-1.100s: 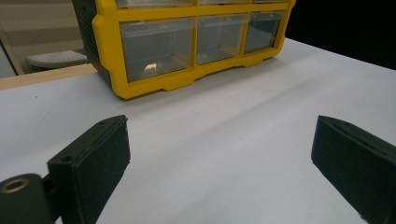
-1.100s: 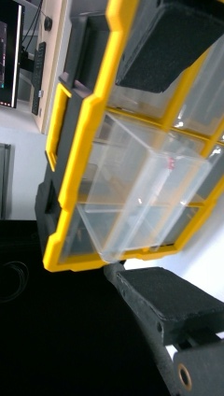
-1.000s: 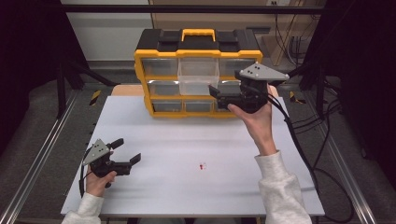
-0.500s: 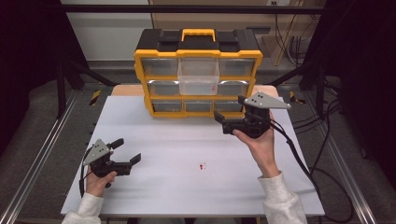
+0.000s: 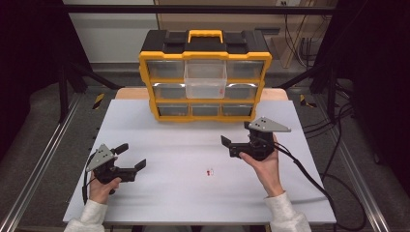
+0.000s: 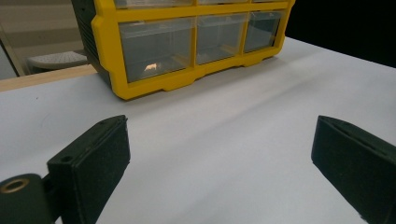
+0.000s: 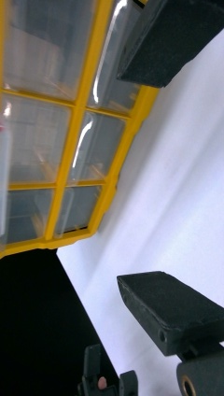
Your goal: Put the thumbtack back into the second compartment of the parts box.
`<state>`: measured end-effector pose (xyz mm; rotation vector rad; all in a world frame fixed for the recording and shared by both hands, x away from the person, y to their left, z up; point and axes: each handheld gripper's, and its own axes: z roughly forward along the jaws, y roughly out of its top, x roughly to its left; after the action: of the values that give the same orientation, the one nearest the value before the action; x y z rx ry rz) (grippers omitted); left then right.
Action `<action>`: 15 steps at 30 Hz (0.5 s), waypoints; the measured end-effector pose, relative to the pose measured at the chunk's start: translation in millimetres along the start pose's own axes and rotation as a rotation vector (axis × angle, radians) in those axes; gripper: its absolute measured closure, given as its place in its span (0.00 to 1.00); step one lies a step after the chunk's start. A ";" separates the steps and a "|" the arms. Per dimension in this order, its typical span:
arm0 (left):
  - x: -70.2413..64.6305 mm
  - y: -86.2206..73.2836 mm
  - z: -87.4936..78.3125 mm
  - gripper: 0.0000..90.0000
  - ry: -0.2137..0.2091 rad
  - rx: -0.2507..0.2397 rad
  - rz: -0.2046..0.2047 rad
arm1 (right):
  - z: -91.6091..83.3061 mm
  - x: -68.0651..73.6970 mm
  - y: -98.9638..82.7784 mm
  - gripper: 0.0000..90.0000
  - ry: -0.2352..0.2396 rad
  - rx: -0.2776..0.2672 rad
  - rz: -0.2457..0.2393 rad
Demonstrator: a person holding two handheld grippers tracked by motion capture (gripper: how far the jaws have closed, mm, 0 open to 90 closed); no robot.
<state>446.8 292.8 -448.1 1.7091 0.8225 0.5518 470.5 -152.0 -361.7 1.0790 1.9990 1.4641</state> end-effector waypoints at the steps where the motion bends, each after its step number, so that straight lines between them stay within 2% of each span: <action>1: 0.0 0.0 0.0 0.05 -0.001 0.000 0.000 | 1.3 0.1 -2.9 0.05 0.003 0.007 0.004; 7: -0.1 -0.1 0.0 0.05 0.000 0.000 0.000 | 10.3 3.7 -20.4 0.05 0.012 0.041 0.008; 15: -0.3 -0.1 0.1 0.05 -0.001 -0.001 0.002 | 25.1 12.3 -42.9 0.05 0.027 0.117 -0.003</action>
<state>446.7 292.5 -448.3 1.7096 0.8199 0.5527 467.1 -133.2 -409.2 1.1085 2.1267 1.3817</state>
